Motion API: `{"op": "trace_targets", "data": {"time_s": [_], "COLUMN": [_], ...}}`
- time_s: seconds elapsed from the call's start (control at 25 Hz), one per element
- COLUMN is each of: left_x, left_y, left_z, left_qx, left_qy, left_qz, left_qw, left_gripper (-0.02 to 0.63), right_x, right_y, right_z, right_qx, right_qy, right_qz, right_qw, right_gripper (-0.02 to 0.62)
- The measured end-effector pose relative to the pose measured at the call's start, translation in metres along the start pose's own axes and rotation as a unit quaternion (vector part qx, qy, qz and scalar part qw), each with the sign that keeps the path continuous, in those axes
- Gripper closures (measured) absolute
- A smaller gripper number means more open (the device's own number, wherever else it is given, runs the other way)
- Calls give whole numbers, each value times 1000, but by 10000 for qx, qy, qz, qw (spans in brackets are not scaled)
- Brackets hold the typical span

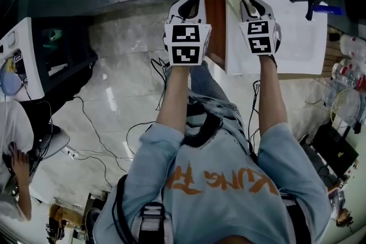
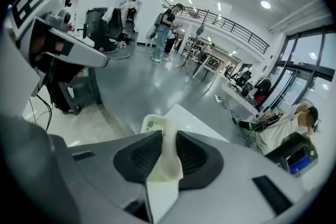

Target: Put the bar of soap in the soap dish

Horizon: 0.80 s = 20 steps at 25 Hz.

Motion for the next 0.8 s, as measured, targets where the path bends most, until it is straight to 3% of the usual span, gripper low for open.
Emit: {"op": "trace_targets", "data": {"time_s": [0.44,0.64,0.8], "left_x": [12,11,8], "left_y": [4,2,2], "left_z": [4,6,11], "left_qx": [21,23,-1], "left_qy": [93,142,139], "left_qz": [185,166,158], "left_qw": [9998,9998,9998], "left_gripper": [584,584,584], "right_x": [23,29,30], "right_y": [-14,-22,-23], "right_z": [5,2,2], "right_qx": [-290,-145,218], "right_qy": [469,607,422], "right_qz": [728,1021,966], "right_qw": [9958,9928,9942], "right_gripper": [488,488,486]}}
Point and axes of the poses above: the fingertips, and each gripper's own axes: x forward along the fingers, z to its left, y out of its underside, the point moved 8 cm from there along -x, backward along the fingers, and after that the axes turned 12 degrees about z, right-handed, at the moved point
